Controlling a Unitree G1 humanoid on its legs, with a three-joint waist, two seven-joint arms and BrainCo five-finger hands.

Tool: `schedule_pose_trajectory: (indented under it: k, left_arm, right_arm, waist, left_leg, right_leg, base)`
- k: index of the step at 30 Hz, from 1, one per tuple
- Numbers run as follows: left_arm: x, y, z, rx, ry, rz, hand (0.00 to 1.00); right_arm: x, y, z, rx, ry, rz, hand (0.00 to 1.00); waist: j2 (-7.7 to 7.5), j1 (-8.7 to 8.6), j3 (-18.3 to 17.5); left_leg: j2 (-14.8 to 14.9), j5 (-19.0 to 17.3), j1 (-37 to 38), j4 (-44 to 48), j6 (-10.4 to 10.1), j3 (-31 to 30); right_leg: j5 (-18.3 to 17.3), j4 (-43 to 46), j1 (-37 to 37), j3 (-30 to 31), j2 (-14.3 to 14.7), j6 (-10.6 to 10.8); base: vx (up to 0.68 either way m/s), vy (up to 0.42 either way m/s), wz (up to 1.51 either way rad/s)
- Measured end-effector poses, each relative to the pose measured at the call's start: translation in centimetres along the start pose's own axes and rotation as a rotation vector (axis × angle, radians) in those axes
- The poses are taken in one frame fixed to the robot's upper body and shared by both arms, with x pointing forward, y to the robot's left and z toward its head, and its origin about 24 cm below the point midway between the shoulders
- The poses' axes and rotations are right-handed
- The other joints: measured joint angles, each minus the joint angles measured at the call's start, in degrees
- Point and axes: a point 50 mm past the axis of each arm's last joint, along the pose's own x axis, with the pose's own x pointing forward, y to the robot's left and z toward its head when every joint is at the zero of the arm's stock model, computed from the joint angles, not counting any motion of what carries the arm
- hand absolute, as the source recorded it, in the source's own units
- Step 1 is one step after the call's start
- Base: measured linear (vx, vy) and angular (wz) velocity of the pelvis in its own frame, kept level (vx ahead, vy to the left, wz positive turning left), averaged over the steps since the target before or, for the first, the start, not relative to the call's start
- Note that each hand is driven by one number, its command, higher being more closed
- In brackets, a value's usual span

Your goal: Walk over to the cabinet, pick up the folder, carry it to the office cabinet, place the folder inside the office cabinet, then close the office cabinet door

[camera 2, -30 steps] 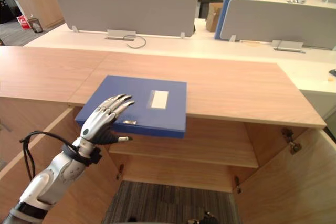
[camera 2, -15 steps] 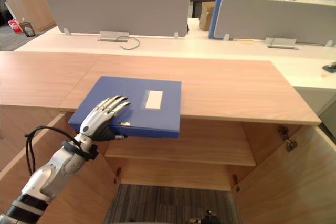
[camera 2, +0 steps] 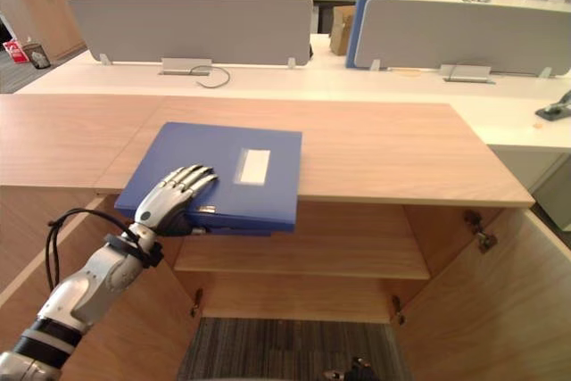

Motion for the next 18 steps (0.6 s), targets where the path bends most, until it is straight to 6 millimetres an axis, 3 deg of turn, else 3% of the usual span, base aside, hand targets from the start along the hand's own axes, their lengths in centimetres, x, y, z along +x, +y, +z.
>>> schedule_pose_trajectory:
  k: [15,16,18]
  left_arm:
    - [0.51,-0.32,-0.81,0.067,0.010,-0.001,0.00]
    - [0.50,-0.36,-0.89,0.068,0.014,-0.003,1.00]
    - [0.58,-0.29,-0.96,0.070,0.018,0.006,1.00]
  right_arm:
    - [0.02,-0.78,0.20,-0.008,-0.005,-0.021,0.00]
    - [0.02,-0.78,0.21,-0.008,-0.005,-0.021,0.00]
    - [0.03,-0.78,0.22,-0.008,-0.005,-0.021,0.00]
  waist:
    - [0.14,-0.43,-0.2]
    - [0.19,-0.49,-0.2]
    - [0.24,-0.53,-0.2]
  left_leg:
    - [0.0,0.0,0.1,0.0,0.0,0.1]
    - [0.0,0.0,0.1,0.0,0.0,0.1]
    - [0.0,0.0,0.1,0.0,0.0,0.2]
  right_leg:
    - [0.0,0.0,0.0,0.1,0.0,0.0]
    - [0.0,0.0,0.0,0.1,0.0,0.0]
    - [0.0,0.0,0.0,0.1,0.0,0.0]
  base:
    - [0.00,0.000,0.00]
    - [0.00,0.000,0.00]
    - [0.00,0.000,0.00]
